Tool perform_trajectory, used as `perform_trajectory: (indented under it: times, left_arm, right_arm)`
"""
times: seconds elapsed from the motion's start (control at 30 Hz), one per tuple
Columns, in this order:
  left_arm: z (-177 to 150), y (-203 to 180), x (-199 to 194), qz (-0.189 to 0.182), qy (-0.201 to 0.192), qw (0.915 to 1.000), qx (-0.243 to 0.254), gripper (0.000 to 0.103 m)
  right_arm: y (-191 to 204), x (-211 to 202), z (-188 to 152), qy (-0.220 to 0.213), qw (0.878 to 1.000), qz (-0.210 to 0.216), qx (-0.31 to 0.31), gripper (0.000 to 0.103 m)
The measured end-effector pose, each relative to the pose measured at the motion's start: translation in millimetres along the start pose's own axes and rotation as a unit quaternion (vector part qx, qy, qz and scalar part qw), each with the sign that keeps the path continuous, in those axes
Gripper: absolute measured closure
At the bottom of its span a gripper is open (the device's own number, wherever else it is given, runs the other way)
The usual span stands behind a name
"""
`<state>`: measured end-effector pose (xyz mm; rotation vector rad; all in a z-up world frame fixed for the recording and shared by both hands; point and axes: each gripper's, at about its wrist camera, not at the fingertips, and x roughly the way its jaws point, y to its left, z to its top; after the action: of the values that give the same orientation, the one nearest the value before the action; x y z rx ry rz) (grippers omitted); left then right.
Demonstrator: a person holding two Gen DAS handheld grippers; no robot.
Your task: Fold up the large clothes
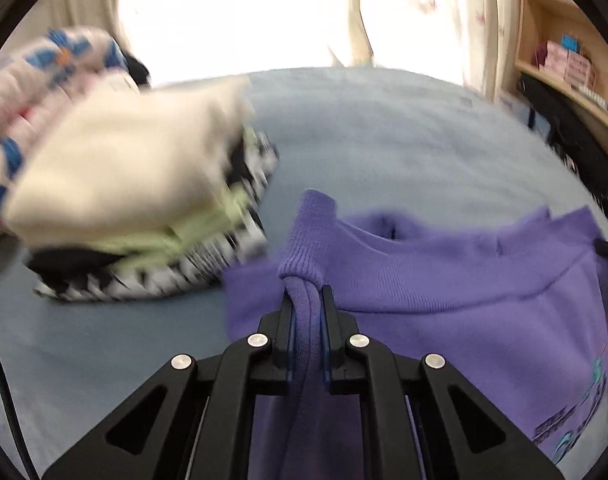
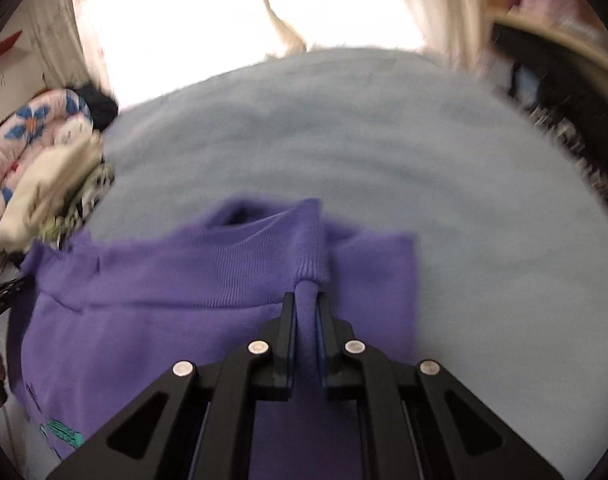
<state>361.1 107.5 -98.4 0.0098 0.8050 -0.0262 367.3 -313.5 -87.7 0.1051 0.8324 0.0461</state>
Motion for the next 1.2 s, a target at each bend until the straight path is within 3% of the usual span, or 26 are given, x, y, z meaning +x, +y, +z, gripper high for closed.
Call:
perform_trajectory:
  times: [0.07,0.13,0.23,0.3,0.43,0.57,0.73,0.8,0.9,0.97,1.07,1.2]
  left_arm:
    - [9,1,-15,0.001,-0.024,0.9996,-0.014,0.096]
    - [15,-1,-25,0.024,-0.049,0.9983,-0.020,0.096]
    - [18,-2,-20,0.062,-0.073,0.9952,-0.019,0.096]
    - [13,-4,7,0.080,-0.051,0.9952,-0.026,0.096]
    - [-12,-1,69,0.097,0.025,0.9946,-0.029,0.096]
    - [-25,3,84,0.085,0.022,0.9954,-0.039,0.095]
    - [-24,21,84,0.044,0.024,0.9961,-0.072,0.090]
    - [-21,26,78,0.027,0.031,0.9956,-0.084,0.086]
    - [-14,28,54,0.045,0.035,0.9941,-0.093,0.081]
    - [-8,27,32,0.047,0.019,0.9941,-0.096,0.081]
    - [0,3,-15,0.018,-0.020,0.9962,-0.083,0.080]
    - [-5,-54,-46,-0.041,-0.028,0.9965,-0.067,0.079]
  right_arm:
    - [-6,-23,11,-0.036,0.999,0.000,0.017,0.096]
    - [-4,-33,20,-0.063,0.998,-0.011,0.016,0.096]
    - [-1,-15,30,-0.063,0.997,-0.029,0.021,0.096]
    - [-1,13,31,-0.040,0.998,-0.042,0.030,0.096]
    - [-3,87,4,0.050,0.995,-0.083,0.020,0.096]
    - [-6,95,-9,0.029,0.996,-0.087,0.018,0.096]
    - [-21,96,-5,0.035,0.997,-0.053,0.045,0.093]
    - [-16,91,-3,0.044,0.997,-0.054,0.045,0.086]
    - [-8,69,6,0.051,0.995,-0.084,0.037,0.078]
    - [3,45,7,0.032,0.996,-0.070,0.039,0.078]
    - [29,7,9,0.000,0.999,-0.036,0.031,0.077]
    - [85,-13,-1,0.003,1.000,0.029,0.007,0.077]
